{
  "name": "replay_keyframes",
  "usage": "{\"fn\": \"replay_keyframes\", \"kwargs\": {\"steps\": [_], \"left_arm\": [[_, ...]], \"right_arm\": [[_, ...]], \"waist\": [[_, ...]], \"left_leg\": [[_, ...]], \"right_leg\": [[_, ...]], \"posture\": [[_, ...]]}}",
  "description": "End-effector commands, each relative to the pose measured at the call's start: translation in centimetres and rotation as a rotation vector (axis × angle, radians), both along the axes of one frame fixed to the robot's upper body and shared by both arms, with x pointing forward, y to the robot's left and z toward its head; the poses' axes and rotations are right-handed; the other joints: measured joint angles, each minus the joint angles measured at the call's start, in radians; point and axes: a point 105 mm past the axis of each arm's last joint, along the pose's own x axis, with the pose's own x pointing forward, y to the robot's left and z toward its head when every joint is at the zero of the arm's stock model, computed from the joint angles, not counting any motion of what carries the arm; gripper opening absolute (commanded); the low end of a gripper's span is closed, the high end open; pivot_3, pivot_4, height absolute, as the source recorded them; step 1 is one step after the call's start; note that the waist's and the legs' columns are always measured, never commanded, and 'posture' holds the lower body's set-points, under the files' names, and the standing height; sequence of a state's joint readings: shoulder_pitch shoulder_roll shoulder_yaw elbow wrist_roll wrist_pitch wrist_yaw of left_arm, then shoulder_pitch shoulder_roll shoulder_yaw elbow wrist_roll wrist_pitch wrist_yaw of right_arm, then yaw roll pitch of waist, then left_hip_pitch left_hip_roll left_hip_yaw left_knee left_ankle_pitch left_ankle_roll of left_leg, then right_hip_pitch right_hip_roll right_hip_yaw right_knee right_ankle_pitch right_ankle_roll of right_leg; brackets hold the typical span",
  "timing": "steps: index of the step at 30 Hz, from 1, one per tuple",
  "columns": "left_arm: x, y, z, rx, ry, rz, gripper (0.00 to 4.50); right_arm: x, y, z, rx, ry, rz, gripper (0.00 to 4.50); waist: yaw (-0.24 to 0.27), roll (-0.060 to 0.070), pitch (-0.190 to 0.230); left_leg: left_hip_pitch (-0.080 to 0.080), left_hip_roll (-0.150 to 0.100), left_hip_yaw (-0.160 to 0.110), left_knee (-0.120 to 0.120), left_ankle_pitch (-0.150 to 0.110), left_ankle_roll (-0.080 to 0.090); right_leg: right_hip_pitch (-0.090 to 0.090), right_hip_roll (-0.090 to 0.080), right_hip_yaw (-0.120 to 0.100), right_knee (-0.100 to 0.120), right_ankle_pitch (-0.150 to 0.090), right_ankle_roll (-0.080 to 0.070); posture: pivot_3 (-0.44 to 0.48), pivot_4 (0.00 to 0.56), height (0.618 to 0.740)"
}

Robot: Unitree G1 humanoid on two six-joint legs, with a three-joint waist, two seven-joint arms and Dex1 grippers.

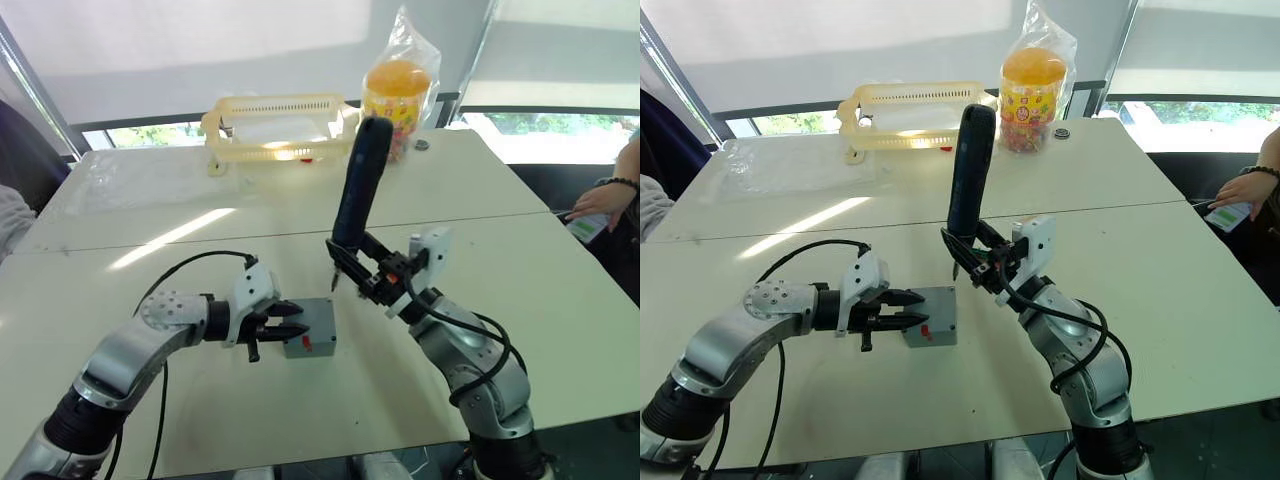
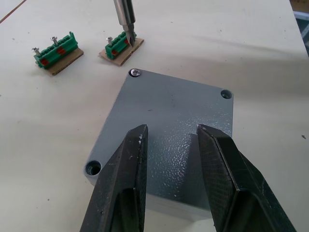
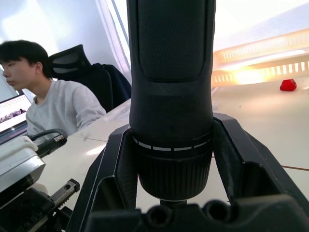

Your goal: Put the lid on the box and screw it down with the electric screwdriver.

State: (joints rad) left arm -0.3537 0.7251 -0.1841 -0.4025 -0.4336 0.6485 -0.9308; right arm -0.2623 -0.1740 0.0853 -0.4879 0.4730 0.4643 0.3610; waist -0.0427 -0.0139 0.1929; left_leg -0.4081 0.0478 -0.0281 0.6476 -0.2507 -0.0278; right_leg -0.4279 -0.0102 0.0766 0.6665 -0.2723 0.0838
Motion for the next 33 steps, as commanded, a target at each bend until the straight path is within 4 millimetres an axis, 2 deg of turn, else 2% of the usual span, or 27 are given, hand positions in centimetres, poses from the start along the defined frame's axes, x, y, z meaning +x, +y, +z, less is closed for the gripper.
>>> {"fn": "replay_keyframes", "kwargs": {"steps": [1,33], "left_arm": [[-0.3,-0.1,-0.5,0.01,0.011,-0.016,1.6],[-0.6,-0.2,-1.4,0.038,0.01,-0.023,1.6]], "right_arm": [[-0.8,0.3,1.4,0.023,-0.089,0.017,1.81],[-0.4,0.9,0.8,0.017,-0.091,0.032,1.81]], "waist": [[0.0,0.0,0.0],[0.0,0.0,0.0]], "left_leg": [[0.0,0.0,0.0,0.0,0.0,0.0],[0.001,0.0,0.0,0.0,0.0,0.0]], "right_leg": [[0.0,0.0,0.0,0.0,0.0,0.0],[0.001,0.0,0.0,0.0,0.0,0.0]], "posture": [[0.0,0.15,0.74],[0.0,0.15,0.74]]}}
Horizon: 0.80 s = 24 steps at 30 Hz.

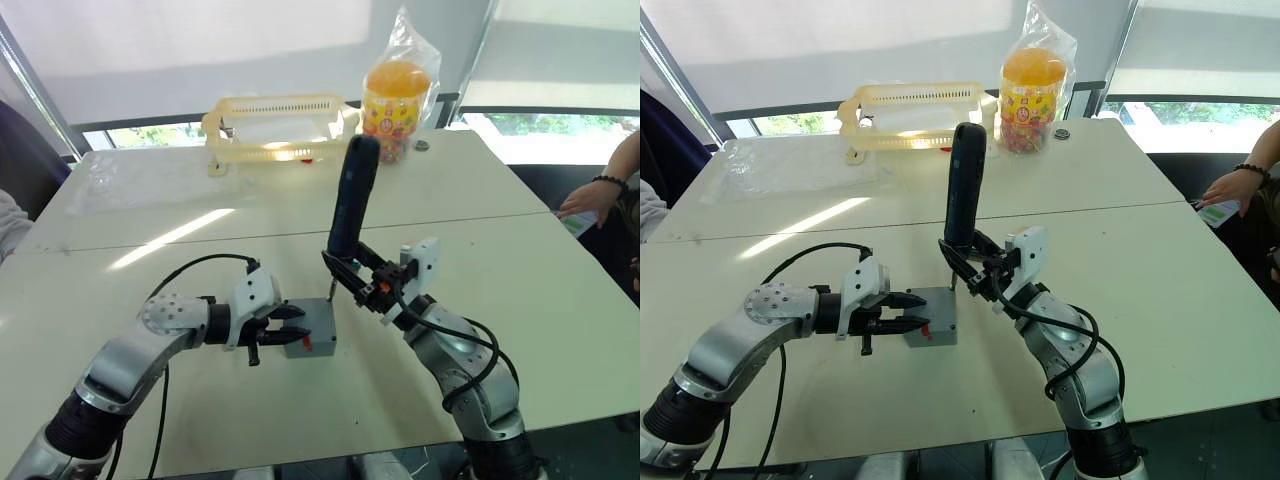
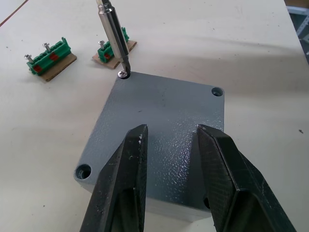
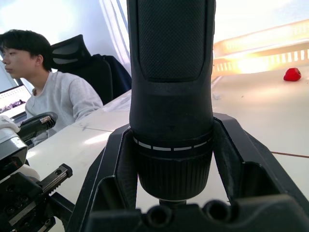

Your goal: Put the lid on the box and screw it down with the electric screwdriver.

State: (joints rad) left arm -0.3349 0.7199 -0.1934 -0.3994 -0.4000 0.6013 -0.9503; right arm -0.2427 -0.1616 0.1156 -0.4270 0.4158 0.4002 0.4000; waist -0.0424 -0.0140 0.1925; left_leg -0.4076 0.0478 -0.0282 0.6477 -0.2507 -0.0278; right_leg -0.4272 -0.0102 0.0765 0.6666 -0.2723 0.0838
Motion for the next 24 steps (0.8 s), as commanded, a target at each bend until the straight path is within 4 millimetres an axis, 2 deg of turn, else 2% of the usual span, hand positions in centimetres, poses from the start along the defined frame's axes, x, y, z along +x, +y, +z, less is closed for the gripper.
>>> {"fn": "replay_keyframes", "kwargs": {"steps": [1,16,24], "left_arm": [[-0.3,0.0,-1.0,0.028,0.032,0.001,1.6],[-0.3,-0.3,-1.2,0.025,0.038,-0.006,1.6],[-0.3,-0.2,-1.1,0.027,0.038,-0.001,1.6]], "right_arm": [[-0.7,0.5,2.4,0.049,-0.097,0.03,1.81],[-1.0,0.6,3.5,0.07,-0.115,0.039,1.81],[-0.9,0.5,2.9,0.055,-0.103,0.038,1.81]], "waist": [[0.0,0.0,0.0],[0.0,0.0,0.0],[0.0,0.0,0.0]], "left_leg": [[0.0,0.0,0.0,0.0,0.0,0.0],[0.0,0.0,0.0,0.0,0.0,0.0],[0.0,0.0,0.0,0.0,0.0,0.0]], "right_leg": [[0.0,0.0,0.0,0.0,0.0,0.0],[0.0,0.0,0.0,0.0,0.0,0.0],[0.0,0.0,0.0,0.0,0.0,0.0]], "posture": [[0.0,0.15,0.74],[0.0,0.15,0.74],[0.0,0.15,0.74]]}}
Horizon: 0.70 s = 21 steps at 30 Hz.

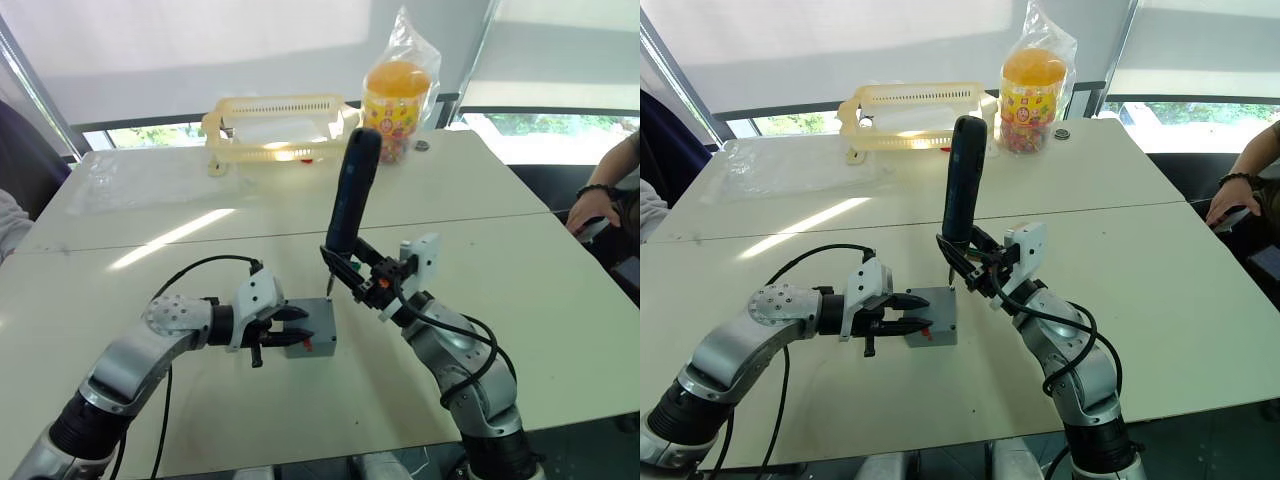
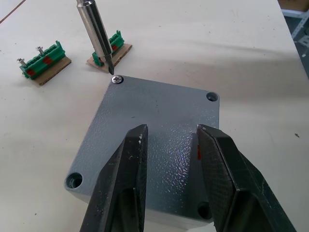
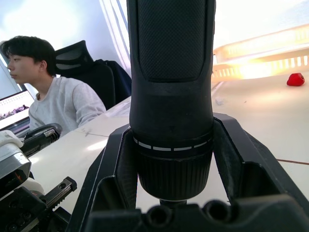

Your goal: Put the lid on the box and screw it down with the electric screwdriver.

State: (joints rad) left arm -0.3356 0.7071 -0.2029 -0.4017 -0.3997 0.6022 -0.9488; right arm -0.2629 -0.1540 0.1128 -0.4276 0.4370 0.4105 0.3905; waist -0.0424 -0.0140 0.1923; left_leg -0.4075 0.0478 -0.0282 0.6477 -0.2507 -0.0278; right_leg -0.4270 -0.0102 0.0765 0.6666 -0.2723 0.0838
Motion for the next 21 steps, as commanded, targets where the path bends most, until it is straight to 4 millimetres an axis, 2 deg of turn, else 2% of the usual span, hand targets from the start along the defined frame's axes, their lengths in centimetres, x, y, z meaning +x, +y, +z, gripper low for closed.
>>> {"fn": "replay_keyframes", "kwargs": {"steps": [1,21], "left_arm": [[-0.2,0.2,-1.0,0.036,0.033,0.01,1.6],[-0.1,0.1,-0.7,0.036,0.027,0.013,1.6]], "right_arm": [[-1.0,0.3,2.2,0.032,-0.098,0.028,1.81],[-0.7,0.2,0.3,-0.008,-0.072,0.019,1.81]], "waist": [[0.0,0.0,0.0],[0.0,0.0,0.0]], "left_leg": [[0.0,0.0,0.0,0.0,0.0,0.0],[0.0,0.0,0.0,0.0,0.0,0.0]], "right_leg": [[0.0,0.0,0.0,0.0,0.0,0.0],[0.0,0.0,0.0,0.0,0.0,0.0]], "posture": [[0.0,0.15,0.74],[0.0,0.15,0.74]]}}
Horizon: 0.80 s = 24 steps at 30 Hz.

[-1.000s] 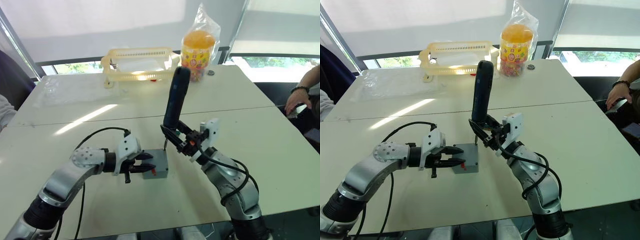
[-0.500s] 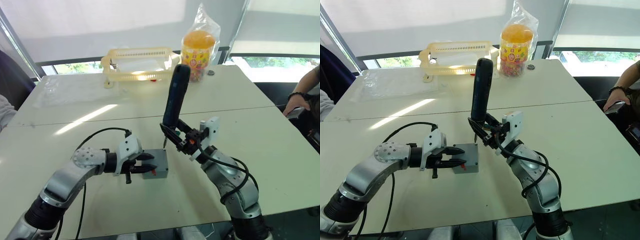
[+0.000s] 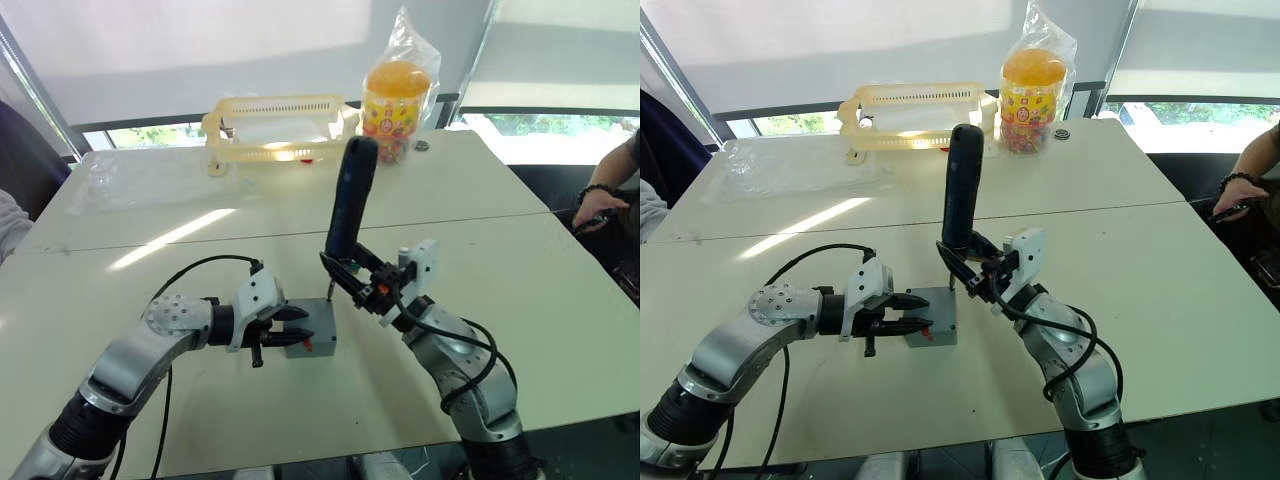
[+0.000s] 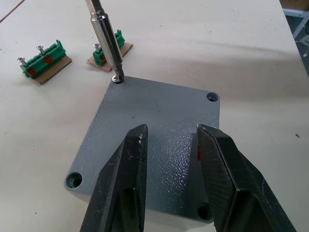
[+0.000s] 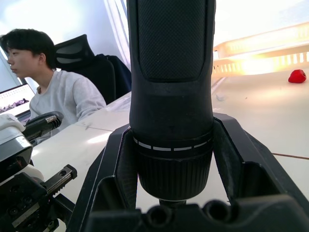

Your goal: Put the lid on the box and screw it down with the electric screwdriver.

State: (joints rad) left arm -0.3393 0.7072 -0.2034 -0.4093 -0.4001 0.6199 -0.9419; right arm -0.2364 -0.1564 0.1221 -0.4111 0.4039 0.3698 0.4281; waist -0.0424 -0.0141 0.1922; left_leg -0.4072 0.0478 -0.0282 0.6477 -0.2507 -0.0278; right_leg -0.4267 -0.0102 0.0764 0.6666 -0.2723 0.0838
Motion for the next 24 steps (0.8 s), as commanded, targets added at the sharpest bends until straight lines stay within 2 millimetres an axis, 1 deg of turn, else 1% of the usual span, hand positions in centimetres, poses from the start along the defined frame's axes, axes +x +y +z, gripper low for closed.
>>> {"fn": "replay_keyframes", "kwargs": {"steps": [1,5,10,14,24], "left_arm": [[-0.1,0.1,-0.7,0.031,0.023,0.006,1.6],[-0.1,0.1,-0.7,0.031,0.024,0.008,1.6],[-0.2,0.2,-0.8,0.036,0.028,0.009,1.6],[-0.2,0.2,-0.9,0.036,0.031,0.009,1.6],[-0.2,0.1,-1.0,0.034,0.032,0.007,1.6]], "right_arm": [[-0.4,0.2,1.0,0.016,-0.063,0.009,1.81],[-0.3,0.3,1.4,0.037,-0.065,0.018,1.81],[-1.0,0.3,2.6,0.065,-0.078,0.036,1.81],[-1.0,0.1,3.3,0.074,-0.091,0.03,1.81],[-0.7,0.1,3.4,0.073,-0.093,0.02,1.81]], "waist": [[0.0,0.0,0.0],[0.0,0.0,0.0],[0.0,0.0,0.0],[0.0,0.0,0.0],[0.0,0.0,0.0]], "left_leg": [[0.0,0.0,0.0,0.0,0.0,0.0],[0.0,0.0,0.0,0.0,0.0,0.0],[0.0,0.0,0.0,0.0,0.0,0.0],[0.0,0.0,0.0,0.0,0.0,0.0],[0.0,0.0,0.0,0.0,0.0,0.0]], "right_leg": [[0.0,0.0,0.0,0.0,0.0,0.0],[0.0,0.0,0.0,0.0,0.0,0.0],[0.0,0.0,0.0,0.0,0.0,0.0],[0.0,0.0,0.0,0.0,0.0,0.0],[0.0,0.0,0.0,0.0,0.0,0.0]], "posture": [[0.0,0.15,0.74],[0.0,0.15,0.74],[0.0,0.15,0.74],[0.0,0.15,0.74],[0.0,0.15,0.74]]}}
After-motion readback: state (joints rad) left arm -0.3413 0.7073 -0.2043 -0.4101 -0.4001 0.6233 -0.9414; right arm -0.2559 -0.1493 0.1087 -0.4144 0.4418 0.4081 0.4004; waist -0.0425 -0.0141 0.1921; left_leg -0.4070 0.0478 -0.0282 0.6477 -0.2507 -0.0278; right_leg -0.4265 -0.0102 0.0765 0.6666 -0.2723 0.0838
